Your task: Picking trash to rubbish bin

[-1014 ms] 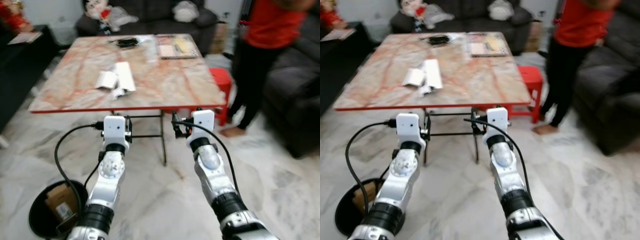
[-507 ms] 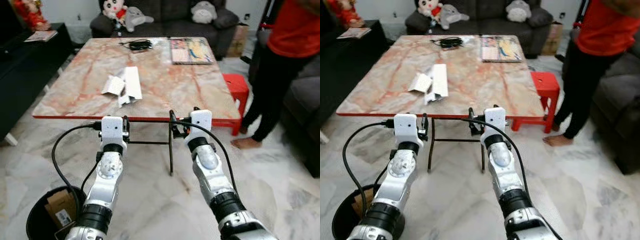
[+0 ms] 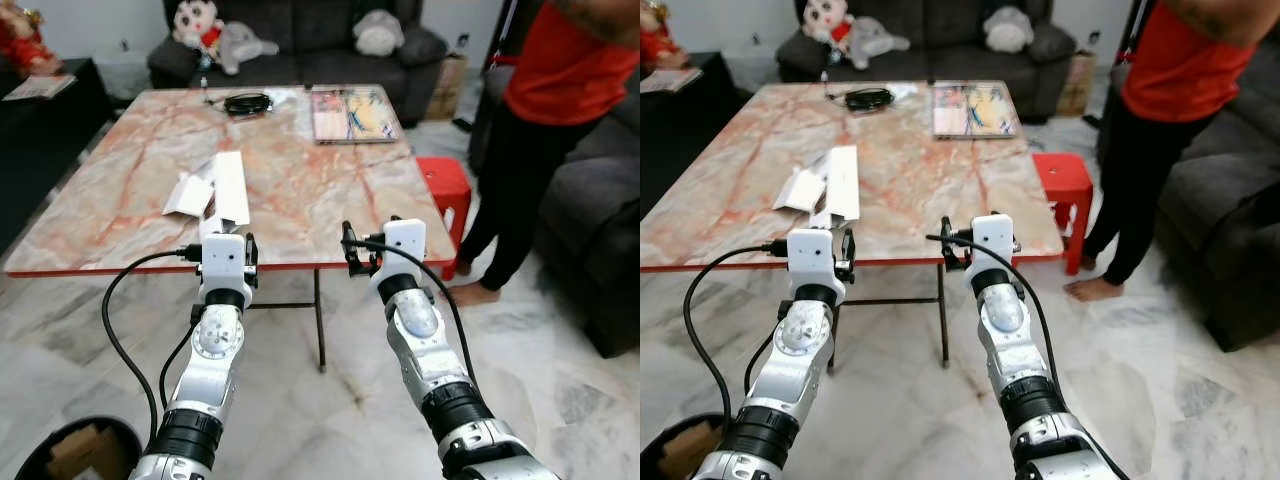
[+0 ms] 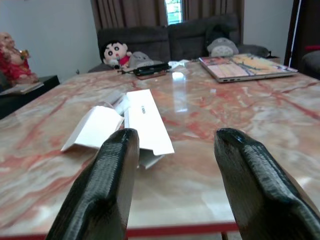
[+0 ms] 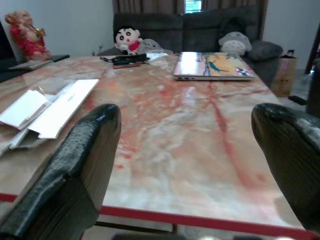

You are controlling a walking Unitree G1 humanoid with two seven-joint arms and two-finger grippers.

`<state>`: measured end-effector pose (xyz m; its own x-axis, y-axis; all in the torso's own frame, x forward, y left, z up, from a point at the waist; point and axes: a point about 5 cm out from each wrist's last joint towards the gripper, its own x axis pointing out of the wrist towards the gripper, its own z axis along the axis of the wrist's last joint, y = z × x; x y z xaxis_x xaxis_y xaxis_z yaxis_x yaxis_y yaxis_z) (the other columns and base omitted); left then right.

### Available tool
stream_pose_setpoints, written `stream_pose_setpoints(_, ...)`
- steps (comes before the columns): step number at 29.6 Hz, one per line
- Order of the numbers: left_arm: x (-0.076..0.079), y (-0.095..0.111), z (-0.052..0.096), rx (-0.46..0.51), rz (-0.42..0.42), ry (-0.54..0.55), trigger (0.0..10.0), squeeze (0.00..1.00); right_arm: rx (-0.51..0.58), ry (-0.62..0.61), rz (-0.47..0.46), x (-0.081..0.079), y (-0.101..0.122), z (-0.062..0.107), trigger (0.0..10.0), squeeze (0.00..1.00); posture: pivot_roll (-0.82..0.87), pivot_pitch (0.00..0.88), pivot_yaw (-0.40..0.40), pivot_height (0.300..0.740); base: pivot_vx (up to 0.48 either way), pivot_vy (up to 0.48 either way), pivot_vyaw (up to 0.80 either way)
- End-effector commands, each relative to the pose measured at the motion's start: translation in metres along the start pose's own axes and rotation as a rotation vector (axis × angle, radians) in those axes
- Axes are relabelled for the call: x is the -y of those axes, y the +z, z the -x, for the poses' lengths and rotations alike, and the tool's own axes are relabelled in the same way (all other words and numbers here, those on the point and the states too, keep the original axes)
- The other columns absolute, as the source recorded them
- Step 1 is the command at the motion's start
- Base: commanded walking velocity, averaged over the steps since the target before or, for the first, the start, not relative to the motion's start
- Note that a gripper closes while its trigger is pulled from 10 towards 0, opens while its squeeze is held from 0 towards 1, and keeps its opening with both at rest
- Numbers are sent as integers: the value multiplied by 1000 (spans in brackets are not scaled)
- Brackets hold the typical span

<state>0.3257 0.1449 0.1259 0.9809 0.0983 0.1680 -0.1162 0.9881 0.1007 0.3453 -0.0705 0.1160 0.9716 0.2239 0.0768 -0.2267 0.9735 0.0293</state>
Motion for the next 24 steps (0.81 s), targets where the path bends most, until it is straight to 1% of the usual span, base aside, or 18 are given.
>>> stream_pose_setpoints(1,1,5,-2,16,3,3,10000,0,21,11,6,1,5,-2,10000,0,-20,0,1,740,360,0,0)
stream_pose_setpoints(6,1,6,-2,17,2,4,10000,0,20,15,10,1,5,-2,10000,0,-20,0,1,740,359,0,0)
stream_pose_setpoints(8,1,6,-3,19,1,5,10000,0,26,36,28,-2,6,-2,10000,0,-20,0,0,740,356,0,0)
stream_pose_setpoints(13,1,6,-3,20,1,7,10000,0,31,59,37,-6,6,-1,10000,0,-19,0,-2,740,358,0,800)
stream_pose_setpoints(16,1,6,-3,21,1,8,10000,0,38,62,20,-6,6,-1,10000,0,-19,0,-2,740,356,0,800)
stream_pose_setpoints(17,0,6,-3,21,0,11,10000,0,38,61,4,-6,6,-1,10000,0,-19,0,-3,740,360,0,0)
stream_pose_setpoints(24,0,6,-3,21,1,10,10000,0,39,59,-2,-5,7,-1,10000,0,-19,0,-3,740,358,0,0)
